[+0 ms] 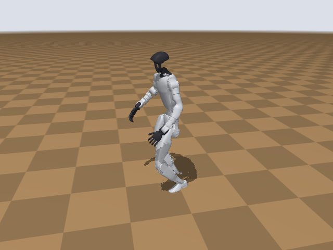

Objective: Walk

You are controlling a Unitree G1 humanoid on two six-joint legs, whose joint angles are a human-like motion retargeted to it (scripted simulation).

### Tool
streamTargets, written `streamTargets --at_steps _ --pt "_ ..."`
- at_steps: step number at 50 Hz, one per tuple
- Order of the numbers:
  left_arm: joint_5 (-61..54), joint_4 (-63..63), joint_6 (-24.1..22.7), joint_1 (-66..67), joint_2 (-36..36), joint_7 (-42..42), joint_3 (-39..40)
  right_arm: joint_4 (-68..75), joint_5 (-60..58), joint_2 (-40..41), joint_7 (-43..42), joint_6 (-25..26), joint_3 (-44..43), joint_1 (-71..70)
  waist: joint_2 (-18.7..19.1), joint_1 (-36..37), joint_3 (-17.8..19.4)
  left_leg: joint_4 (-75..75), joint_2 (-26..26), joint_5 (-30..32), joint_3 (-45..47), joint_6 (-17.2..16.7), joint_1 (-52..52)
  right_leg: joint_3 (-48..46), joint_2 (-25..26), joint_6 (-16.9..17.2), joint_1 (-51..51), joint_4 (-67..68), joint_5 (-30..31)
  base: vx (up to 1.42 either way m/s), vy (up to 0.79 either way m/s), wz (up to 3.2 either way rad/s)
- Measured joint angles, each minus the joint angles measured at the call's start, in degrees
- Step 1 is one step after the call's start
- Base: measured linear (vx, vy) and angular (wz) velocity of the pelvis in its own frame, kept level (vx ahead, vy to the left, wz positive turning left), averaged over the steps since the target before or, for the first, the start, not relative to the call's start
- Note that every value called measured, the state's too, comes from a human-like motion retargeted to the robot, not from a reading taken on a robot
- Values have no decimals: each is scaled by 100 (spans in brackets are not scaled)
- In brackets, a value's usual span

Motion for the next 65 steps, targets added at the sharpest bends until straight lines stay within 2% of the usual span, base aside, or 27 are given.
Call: streamTargets --at_steps 6,11,17,23,25,26,29,33,37,40,45,48,56,59,65 --pt "-286 -1079 -157 -331 321 -251 -237 -538 671 -643 637 110 532 -773 133 384 -99 281 -39 -38 -210 10 -1046 224 324 50 -3 -564 260 11 3 -45" --pt "-713 -2083 -356 -492 754 -498 -419 -1605 1576 -1346 1132 148 887 -1315 88 568 -237 -552 -371 93 -158 -22 -1505 337 225 180 26 -803 293 19 8 -23" --pt "-1306 -3130 -599 -626 1363 -823 -625 -3014 2486 -2082 1532 52 1272 -1855 64 603 -470 -1389 -764 326 -160 -18 -1582 414 -1 284 0 -607 112 25 11 -9" --pt "-1821 -3838 -730 -746 1882 -1074 -732 -4109 3097 -2555 1772 13 1491 -1831 -147 293 -574 -1827 -1442 400 -38 187 -1182 532 -639 395 -255 389 32 29 14 14" --pt "-1954 -3982 -736 -783 1981 -1083 -719 -4461 3239 -2673 1848 10 1382 -1531 -386 34 -573 -2257 -1928 525 96 312 -898 644 -1110 517 -518 1084 160 29 13 57" --pt "-1974 -4017 -746 -770 1975 -1045 -711 -4548 3270 -2667 1864 -8 1365 -1377 -402 -110 -561 -2219 -2054 492 78 349 -855 726 -1189 550 -647 1449 236 28 13 71" --pt "-2054 -4114 -740 -799 2018 -946 -631 -4940 3412 -2683 1890 -36 1002 -700 -704 -623 -561 -2806 -2736 687 123 485 -488 961 -1814 623 -1210 2643 428 27 12 79" --pt "-2182 -4091 -720 -841 1989 -686 -454 -5227 3597 -2481 1793 -113 309 277 -827 -1274 -557 -3220 -3201 774 -29 532 -152 1189 -2120 564 -1950 3553 446 29 10 63" --pt "-2403 -3802 -687 -1022 1856 -397 -351 -5345 3727 -2126 1545 -197 -577 1311 -646 -1713 -578 -3672 -3186 782 -283 470 148 1243 -1804 515 -2715 3258 373 29 8 37" --pt "-2572 -3441 -658 -1125 1719 -268 -358 -5195 3698 -1805 1307 -235 -1016 1866 -474 -1934 -569 -3706 -3034 633 -417 398 259 1230 -1423 594 -3118 2471 480 27 6 19" --pt "-2806 -2612 -571 -1330 1500 -205 -509 -4633 3590 -1302 933 -209 -1432 2486 -200 -2021 -564 -3672 -2694 357 -502 276 426 1177 -803 867 -3380 703 1048 23 3 -3" --pt "-2903 -2050 -476 -1457 1386 -219 -615 -4151 3516 -1078 772 -148 -1542 2711 -143 -2021 -527 -3510 -2582 135 -518 236 571 1104 -643 996 -3330 107 1316 21 -1 0" --pt "-2993 -634 -190 -1617 1129 -123 -753 -2764 3328 -691 384 21 -1665 3047 -187 -1953 -476 -2641 -2524 -559 -596 187 872 780 -680 1000 -3142 580 1321 24 -7 13" --pt "-2940 23 -190 -1817 1084 -72 -777 -2109 3265 -639 335 27 -1708 2966 -184 -1878 -266 -2656 -2423 -614 -656 116 1317 627 -600 917 -2635 456 1183 28 -11 6" --pt "-2610 959 -105 -1628 1229 31 -550 -1304 3170 -785 531 196 -1780 3113 -118 -1650 -222 -2151 -2175 -517 -727 -140 1540 467 -347 731 -2141 341 830 26 -13 -10"
